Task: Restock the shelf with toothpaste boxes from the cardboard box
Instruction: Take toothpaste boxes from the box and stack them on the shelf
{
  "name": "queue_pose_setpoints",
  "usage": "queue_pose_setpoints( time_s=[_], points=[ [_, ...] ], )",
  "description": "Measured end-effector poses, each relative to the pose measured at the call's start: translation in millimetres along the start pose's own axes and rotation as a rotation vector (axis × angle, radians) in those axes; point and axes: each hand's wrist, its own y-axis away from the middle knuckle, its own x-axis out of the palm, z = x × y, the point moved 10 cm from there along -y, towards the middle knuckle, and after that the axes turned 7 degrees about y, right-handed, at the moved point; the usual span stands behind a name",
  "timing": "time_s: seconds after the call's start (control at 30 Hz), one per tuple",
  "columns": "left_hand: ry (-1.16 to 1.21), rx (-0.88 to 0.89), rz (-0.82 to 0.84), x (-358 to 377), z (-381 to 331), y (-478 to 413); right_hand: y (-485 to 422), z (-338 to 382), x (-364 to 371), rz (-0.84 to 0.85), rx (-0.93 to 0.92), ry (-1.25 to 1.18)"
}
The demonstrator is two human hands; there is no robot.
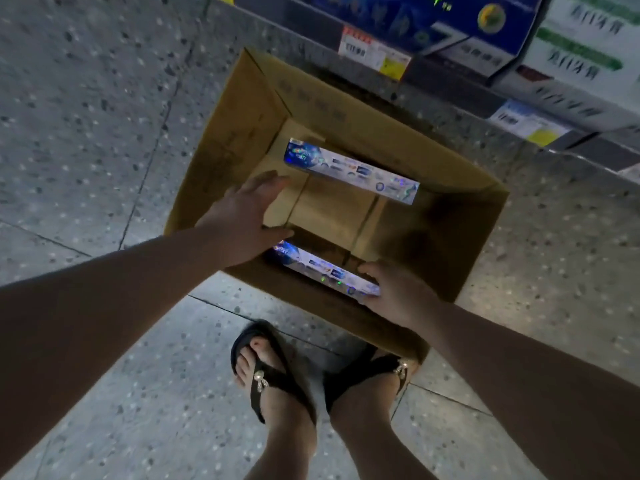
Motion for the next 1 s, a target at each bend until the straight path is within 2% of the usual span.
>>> queue_pose_setpoints(
  time_s=[0.17,0.37,0.63,0.77,1.0],
  points=[
    [-0.100,0.023,0.022,21,2,-37,-20,-15,24,0.028,0.010,0.010],
    [-0.184,0.084,-0.052,18,-5,-74,-35,-13,44,0.098,-0.026,0.179],
    [-0.289,0.144,-0.006,21,-24,-121,-46,-29,28,0.026,0.055,0.022],
    [-0.366,0.162,-0.100,27,-29,-130,-50,-33,28,0.026,0.043,0.006],
    [-0.170,0.155,-0.107,10,-30,-86,-4,-29,-8,-0.126,-0.013,-0.008]
  ],
)
